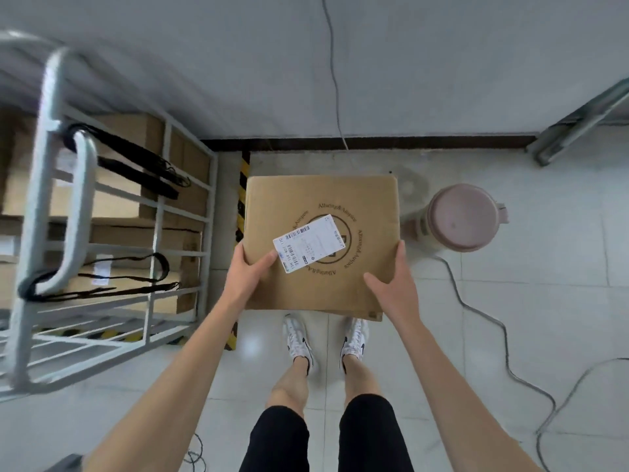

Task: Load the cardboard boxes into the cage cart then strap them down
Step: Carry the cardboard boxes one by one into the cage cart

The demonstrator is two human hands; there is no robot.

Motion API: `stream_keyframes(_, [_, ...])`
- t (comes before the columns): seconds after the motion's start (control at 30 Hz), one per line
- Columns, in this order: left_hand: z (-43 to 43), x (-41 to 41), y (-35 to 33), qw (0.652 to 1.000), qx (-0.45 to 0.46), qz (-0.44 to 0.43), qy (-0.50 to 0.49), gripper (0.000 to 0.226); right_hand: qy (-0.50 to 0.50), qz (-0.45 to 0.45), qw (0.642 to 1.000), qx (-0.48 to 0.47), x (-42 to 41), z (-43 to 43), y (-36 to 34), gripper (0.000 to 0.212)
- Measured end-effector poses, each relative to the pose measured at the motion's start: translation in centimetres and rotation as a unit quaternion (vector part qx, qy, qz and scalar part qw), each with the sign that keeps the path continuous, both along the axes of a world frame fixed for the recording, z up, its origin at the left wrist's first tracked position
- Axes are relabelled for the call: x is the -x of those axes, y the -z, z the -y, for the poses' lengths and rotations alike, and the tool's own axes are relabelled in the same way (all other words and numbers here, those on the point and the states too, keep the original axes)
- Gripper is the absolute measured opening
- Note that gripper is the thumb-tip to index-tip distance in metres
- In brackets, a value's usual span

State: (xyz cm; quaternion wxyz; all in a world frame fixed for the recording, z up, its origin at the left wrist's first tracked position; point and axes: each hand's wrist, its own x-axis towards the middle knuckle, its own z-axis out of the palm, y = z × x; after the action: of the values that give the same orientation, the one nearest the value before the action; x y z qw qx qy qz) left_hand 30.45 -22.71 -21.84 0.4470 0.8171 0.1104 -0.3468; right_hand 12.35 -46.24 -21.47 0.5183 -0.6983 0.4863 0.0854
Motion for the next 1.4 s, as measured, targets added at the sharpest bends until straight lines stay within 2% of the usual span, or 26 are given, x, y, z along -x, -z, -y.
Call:
stream_keyframes(0.17, [-6.3,-0.9,-12.7,0.989,-0.023,0.106,-0.1,0.08,-0.133,0.099,0.985,0.045,-6.5,-2.6,-11.2,0.101])
stream_keyframes(0.27, [-12.9,-1.1,-20.5,0.969,-0.047,0.173,-0.171,0.06,-0.208,0.171,0.962,0.036,-11.0,-7.1,-18.4,0.098])
stream_keyframes(0.33, [-15.8,-1.5,-23.4,0.961,-0.058,0.19,-0.19,0.055,-0.22,0.189,0.956,0.038,-12.8,-9.4,-21.3,0.097])
stream_keyframes(0.43, [-22.5,-0.6,-27.9,0.951,-0.069,0.196,-0.228,0.054,-0.237,0.218,0.94,0.114,-14.1,-15.6,-26.3,0.094])
stream_keyframes(0.57, [-26.7,1.7,-28.6,0.961,-0.017,0.141,-0.238,0.051,-0.27,0.245,0.911,0.19,-13.5,-21.7,-30.1,0.089])
stream_keyframes(0.63, [-27.4,2.3,-28.2,0.957,-0.017,0.171,-0.235,0.056,-0.26,0.245,0.913,0.198,-12.6,-23.7,-30.7,0.089])
stream_keyframes(0.73, [-29.4,1.7,-29.4,0.956,-0.073,0.225,-0.175,0.071,-0.207,0.218,0.932,0.202,-10.7,-26.1,-31.7,0.091])
stream_keyframes(0.87, [-34.6,0.7,-33.3,0.944,-0.09,0.301,-0.103,0.076,-0.129,0.256,0.942,0.173,-8.0,-31.1,-33.2,0.093])
stream_keyframes(0.93, [-37.9,0.6,-35.0,0.935,-0.09,0.327,-0.1,0.078,-0.11,0.276,0.943,0.151,-7.7,-34.8,-33.8,0.092])
stream_keyframes(1.2, [-53.7,2.1,-35.0,0.918,-0.162,0.317,-0.176,0.078,-0.197,0.258,0.944,0.064,-10.6,-49.4,-32.8,0.091])
stream_keyframes(1.3, [-58.9,2.1,-33.3,0.917,-0.201,0.276,-0.205,0.077,-0.238,0.229,0.943,0.03,-12.0,-54.2,-31.0,0.089])
stream_keyframes(1.4, [-62.9,1.6,-30.8,0.922,-0.204,0.241,-0.223,0.077,-0.254,0.195,0.947,0.036,-13.9,-58.4,-29.1,0.09])
